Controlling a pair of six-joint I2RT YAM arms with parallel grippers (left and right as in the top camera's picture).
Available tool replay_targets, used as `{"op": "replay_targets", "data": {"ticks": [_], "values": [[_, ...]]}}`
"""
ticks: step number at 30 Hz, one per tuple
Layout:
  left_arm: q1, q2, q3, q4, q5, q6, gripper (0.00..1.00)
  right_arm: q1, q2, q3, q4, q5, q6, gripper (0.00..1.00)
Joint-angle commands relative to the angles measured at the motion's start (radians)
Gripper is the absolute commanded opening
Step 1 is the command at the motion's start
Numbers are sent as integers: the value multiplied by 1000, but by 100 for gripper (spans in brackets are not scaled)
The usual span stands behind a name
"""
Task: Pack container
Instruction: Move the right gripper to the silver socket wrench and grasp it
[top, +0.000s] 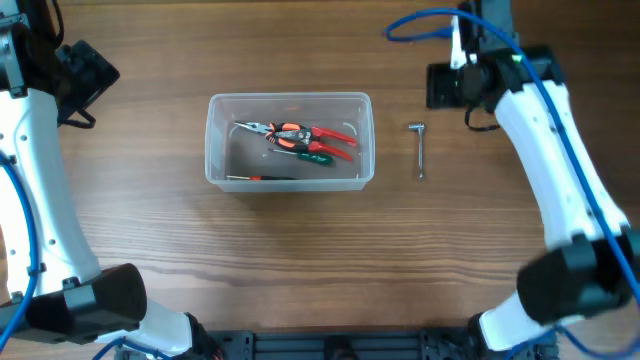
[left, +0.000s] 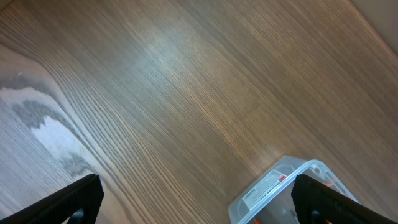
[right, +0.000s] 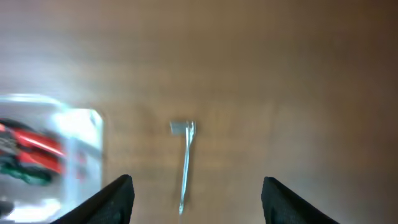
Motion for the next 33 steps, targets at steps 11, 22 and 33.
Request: {"op": "replay_targets", "data": {"ticks": [11,22,33], "values": [[5,3,-1,0,9,5,100,-26,291,-77,-42,-139,155,51],[5,3,-1,0,9,5,100,-26,328,-124,67,-138,173,45],[5,3,-1,0,9,5,100,-26,340,-208,167,-134,169,30]]}}
